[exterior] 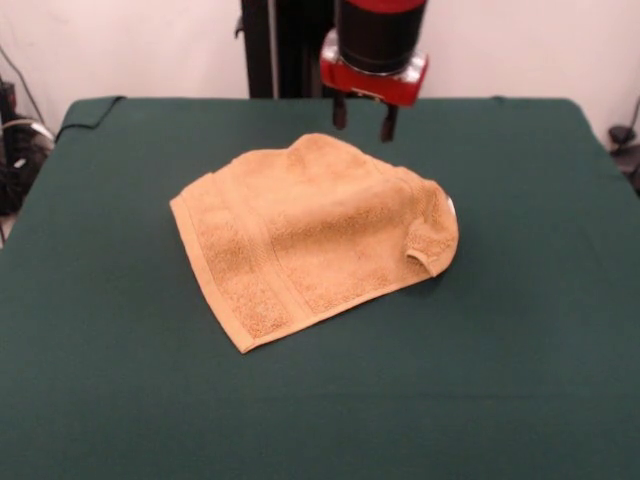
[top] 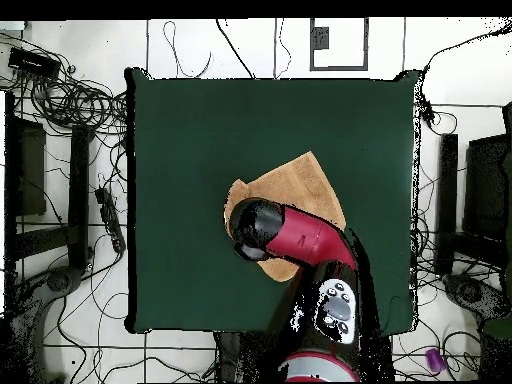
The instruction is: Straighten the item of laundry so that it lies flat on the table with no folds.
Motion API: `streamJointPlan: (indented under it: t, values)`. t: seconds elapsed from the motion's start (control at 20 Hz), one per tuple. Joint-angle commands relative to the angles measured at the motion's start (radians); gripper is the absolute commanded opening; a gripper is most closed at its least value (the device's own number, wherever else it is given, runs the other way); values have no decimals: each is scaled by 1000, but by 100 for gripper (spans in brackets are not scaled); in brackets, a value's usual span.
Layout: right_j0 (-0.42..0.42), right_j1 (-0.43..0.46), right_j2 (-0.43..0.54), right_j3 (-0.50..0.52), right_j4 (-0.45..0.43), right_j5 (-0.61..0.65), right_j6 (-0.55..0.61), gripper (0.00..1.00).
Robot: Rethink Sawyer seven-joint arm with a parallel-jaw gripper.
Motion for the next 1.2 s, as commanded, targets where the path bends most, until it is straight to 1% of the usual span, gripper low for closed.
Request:
streamJointPlan:
  t: [0.05, 0.3, 0.5, 0.85, 1.0, 1.2]
  values:
    - [65, 108, 18, -52, 93, 35, 395, 100]
    - [72, 143, 22, -80, 106, 9, 424, 100]
    - [69, 152, 19, -114, 95, 52, 434, 100]
    - [85, 112, -38, -208, 4, 115, 353, 100]
    - [74, 103, -41, -248, -5, 188, 329, 100]
    - [65, 105, -35, -282, -15, 231, 316, 100]
